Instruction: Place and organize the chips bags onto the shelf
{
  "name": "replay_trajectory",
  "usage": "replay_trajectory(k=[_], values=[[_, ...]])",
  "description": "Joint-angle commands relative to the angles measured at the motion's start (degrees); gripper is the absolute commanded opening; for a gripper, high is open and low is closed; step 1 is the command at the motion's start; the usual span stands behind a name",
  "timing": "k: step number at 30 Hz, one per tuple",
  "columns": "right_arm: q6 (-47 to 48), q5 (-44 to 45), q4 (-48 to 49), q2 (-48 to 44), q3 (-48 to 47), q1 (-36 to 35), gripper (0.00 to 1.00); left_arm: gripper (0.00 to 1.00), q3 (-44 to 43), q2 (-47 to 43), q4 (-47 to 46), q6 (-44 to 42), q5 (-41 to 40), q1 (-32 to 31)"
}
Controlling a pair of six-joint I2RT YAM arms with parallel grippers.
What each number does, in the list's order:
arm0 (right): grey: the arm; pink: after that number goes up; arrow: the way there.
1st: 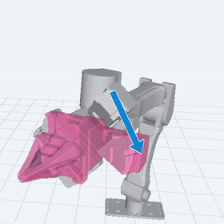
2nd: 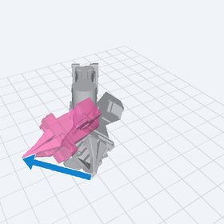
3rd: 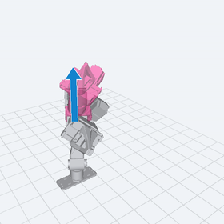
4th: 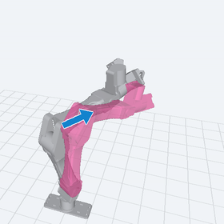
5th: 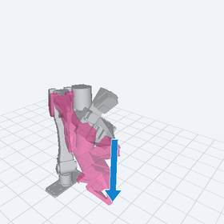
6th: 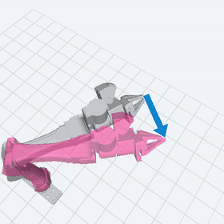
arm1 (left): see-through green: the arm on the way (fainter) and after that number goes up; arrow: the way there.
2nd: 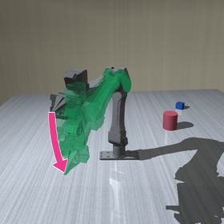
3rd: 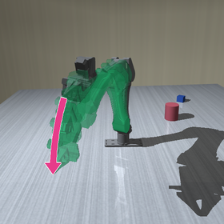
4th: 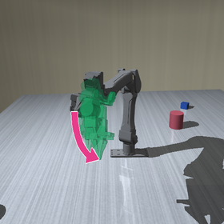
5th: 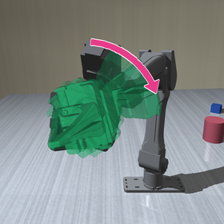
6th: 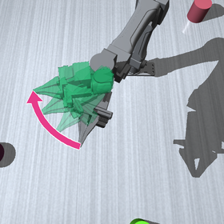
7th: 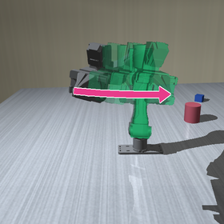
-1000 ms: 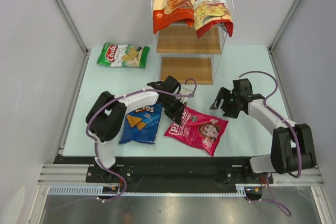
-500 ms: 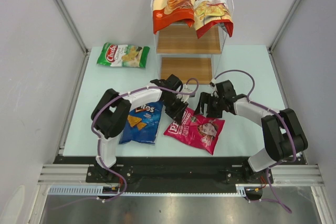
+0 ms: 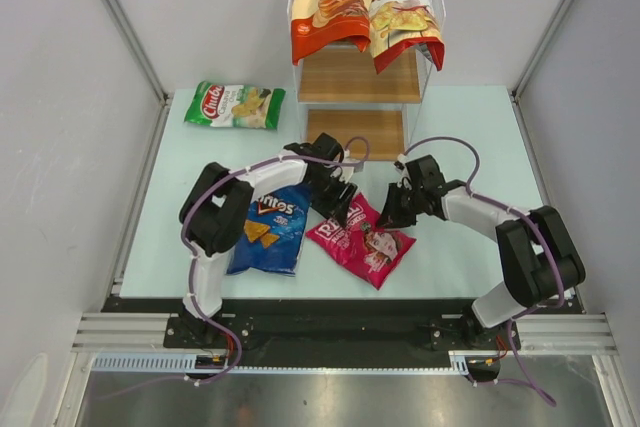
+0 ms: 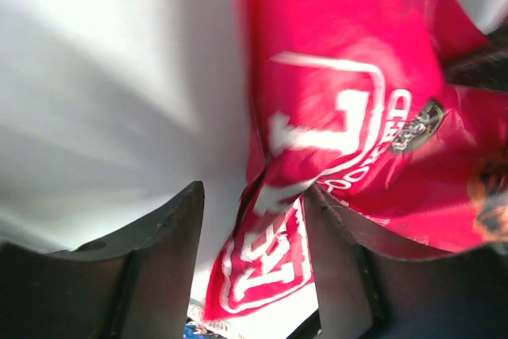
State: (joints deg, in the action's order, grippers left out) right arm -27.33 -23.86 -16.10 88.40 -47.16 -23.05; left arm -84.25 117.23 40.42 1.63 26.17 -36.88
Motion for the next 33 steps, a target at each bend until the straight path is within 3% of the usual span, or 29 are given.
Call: replay_trajectory(k=[1, 5, 13, 20, 22, 25, 26, 27, 33], values=[[-4.65, 4.16, -3.31, -3.76, -1.62, 0.37, 0.00, 0.59, -2.85, -2.09, -5.00, 5.57, -4.19, 2.25], [-7.81, 11.63, -7.01, -7.44, -1.54, 1.60, 0.00, 0.63, -1.63, -4.90, -5.79, 9.79, -3.77, 4.88], [-11.69, 22.09, -12.02, -12.72, -1.62, 4.59, 0.00, 0.64, 9.70, -11.58, -14.30, 21.91, 4.05, 5.86], [-17.57, 23.59, -12.47, -13.43, -0.31, 5.29, 0.00, 0.66, 13.67, -12.11, -19.33, 27.72, 8.81, 4.37], [-20.12, 23.77, -11.77, -13.43, 0.13, 5.21, 0.00, 0.74, 14.28, -11.94, -20.82, 29.30, 9.50, 3.49], [-22.58, 23.77, -11.41, -13.26, 0.31, 5.03, 0.00, 0.76, 16.74, -11.24, -24.51, 33.17, 10.82, 2.87], [-23.02, 23.77, -11.15, -13.17, 0.31, 5.03, 0.00, 0.84, 17.53, -11.15, -25.56, 34.39, 10.92, 2.61], [-23.29, 23.77, -10.80, -12.99, 0.31, 5.03, 0.00, 0.85, 18.67, -10.97, -26.79, 36.06, 11.09, 2.43], [-25.75, 23.77, -10.71, -12.02, 0.40, 5.12, 0.00, 0.86, 20.17, -11.32, -26.01, 37.21, 10.30, 0.67]])
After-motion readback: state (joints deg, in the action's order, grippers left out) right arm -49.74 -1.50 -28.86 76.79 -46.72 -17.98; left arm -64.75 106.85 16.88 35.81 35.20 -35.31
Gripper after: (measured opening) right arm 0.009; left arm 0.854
